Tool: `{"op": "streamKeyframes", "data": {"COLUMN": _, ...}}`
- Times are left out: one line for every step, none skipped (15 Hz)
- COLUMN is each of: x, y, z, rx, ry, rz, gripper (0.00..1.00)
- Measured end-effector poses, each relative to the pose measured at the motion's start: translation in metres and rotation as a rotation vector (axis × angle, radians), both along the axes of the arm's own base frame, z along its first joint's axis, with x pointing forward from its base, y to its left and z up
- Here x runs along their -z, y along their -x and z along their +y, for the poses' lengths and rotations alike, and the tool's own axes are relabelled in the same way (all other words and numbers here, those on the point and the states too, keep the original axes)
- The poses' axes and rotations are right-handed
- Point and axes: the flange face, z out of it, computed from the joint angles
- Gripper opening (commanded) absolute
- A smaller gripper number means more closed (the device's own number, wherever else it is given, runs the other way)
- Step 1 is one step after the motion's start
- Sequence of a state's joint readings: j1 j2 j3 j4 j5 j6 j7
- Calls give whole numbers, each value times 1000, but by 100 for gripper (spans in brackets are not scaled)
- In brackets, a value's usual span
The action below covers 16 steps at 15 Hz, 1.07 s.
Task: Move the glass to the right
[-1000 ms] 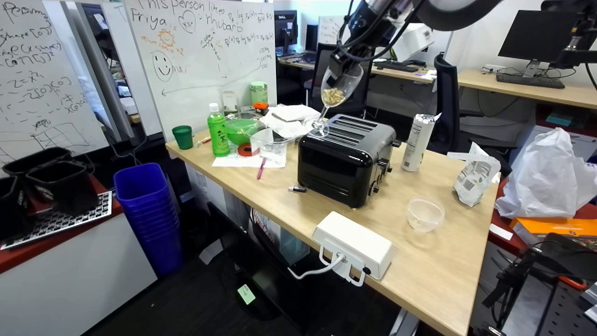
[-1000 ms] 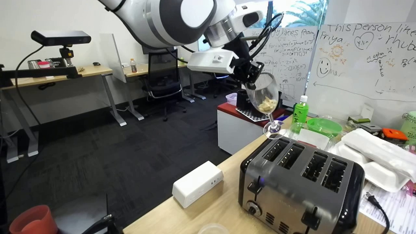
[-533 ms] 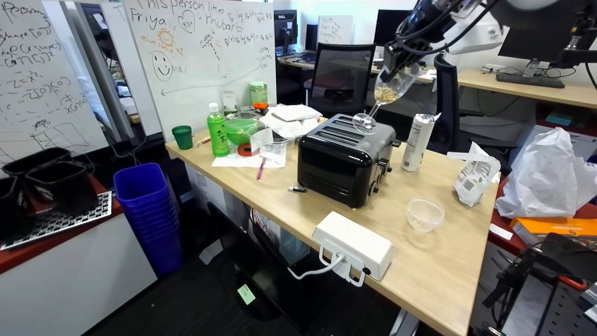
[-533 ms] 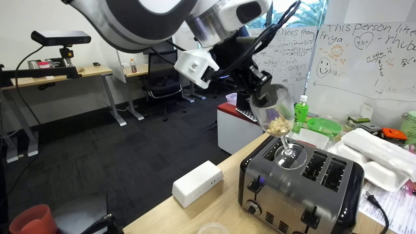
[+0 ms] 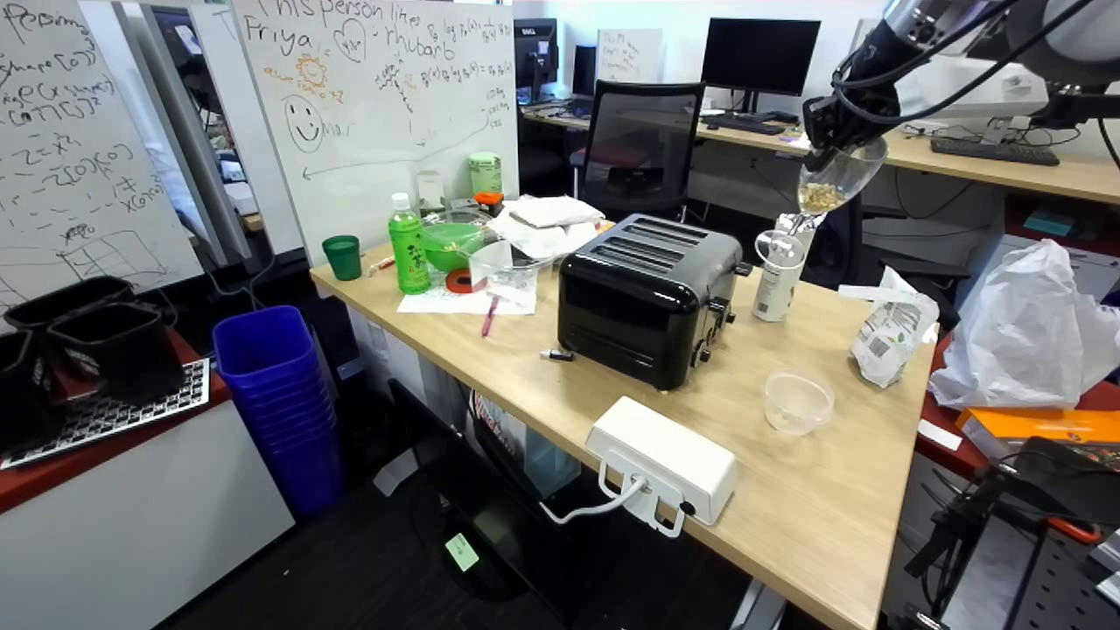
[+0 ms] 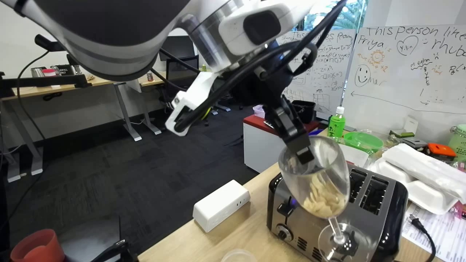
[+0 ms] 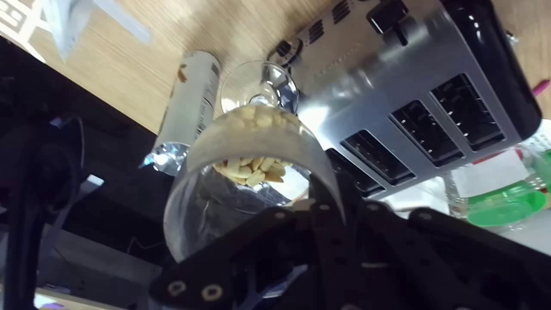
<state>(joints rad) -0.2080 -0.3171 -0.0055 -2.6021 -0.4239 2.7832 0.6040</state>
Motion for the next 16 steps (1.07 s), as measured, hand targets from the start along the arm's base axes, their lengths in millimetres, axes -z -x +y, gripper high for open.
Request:
{"op": "streamKeyframes", "data": {"x": 6, "y": 2, "z": -6, "rx": 42, "ry": -16, "rz": 16, "gripper": 2}}
{"op": "streamKeyframes", "data": {"x": 13, "y": 4, "z": -10, "rx": 77, "ry": -34, "rz": 33, "gripper": 2}}
{"op": "streamKeyframes", "data": {"x": 20, "y": 4, "z": -12, "rx": 109, "ry": -52, "rz": 50, "gripper": 2}}
{"op": "streamKeyframes", "data": {"x": 28, "y": 4, "z": -14, "rx": 137, "ry": -69, "rz": 66, "gripper": 2}}
{"op": "streamKeyframes", "data": {"x": 36, "y": 4, "z": -16, "rx": 163, "ry": -81, "rz": 77, "gripper": 2}}
{"op": "streamKeyframes", "data": {"x": 45, "y": 4, "z": -19, "rx": 190, "ry": -89, "rz": 90, "gripper": 2}}
{"op": "streamKeyframes", "data": {"x": 56, "y": 3, "z": -22, "rx": 218, "ry": -102, "rz": 106, "gripper": 2}}
{"op": "streamKeyframes", "data": {"x": 69, "y": 2, "z": -24, "rx": 240, "ry": -119, "rz": 125, "gripper": 2}}
{"op": "streamKeyframes", "data": {"x": 83, "y": -1, "z": -25, "rx": 257, "ry": -137, "rz": 147, "gripper": 2}}
{"op": "streamKeyframes", "data": {"x": 96, "y": -4, "z": -25, "rx": 271, "ry": -153, "rz": 170, "gripper": 2}}
{"op": "streamKeyframes", "data": {"x": 110, "y": -8, "z": -26, "rx": 288, "ry": -174, "rz": 192, "gripper": 2}}
{"op": "streamKeyframes", "data": {"x": 122, "y": -13, "z": -27, "rx": 306, "ry": -195, "rz": 212, "gripper": 2}}
{"op": "streamKeyframes", "data": {"x": 134, "y": -20, "z": -27, "rx": 325, "ry": -216, "rz": 228, "gripper": 2}}
{"op": "streamKeyframes", "data": {"x": 143, "y": -28, "z": -28, "rx": 342, "ry": -233, "rz": 238, "gripper": 2}}
{"op": "streamKeyframes", "data": {"x": 151, "y": -36, "z": -29, "rx": 356, "ry": -246, "rz": 245, "gripper": 2}}
{"op": "streamKeyframes", "data": {"x": 156, "y": -44, "z": -30, "rx": 366, "ry": -257, "rz": 248, "gripper": 2}}
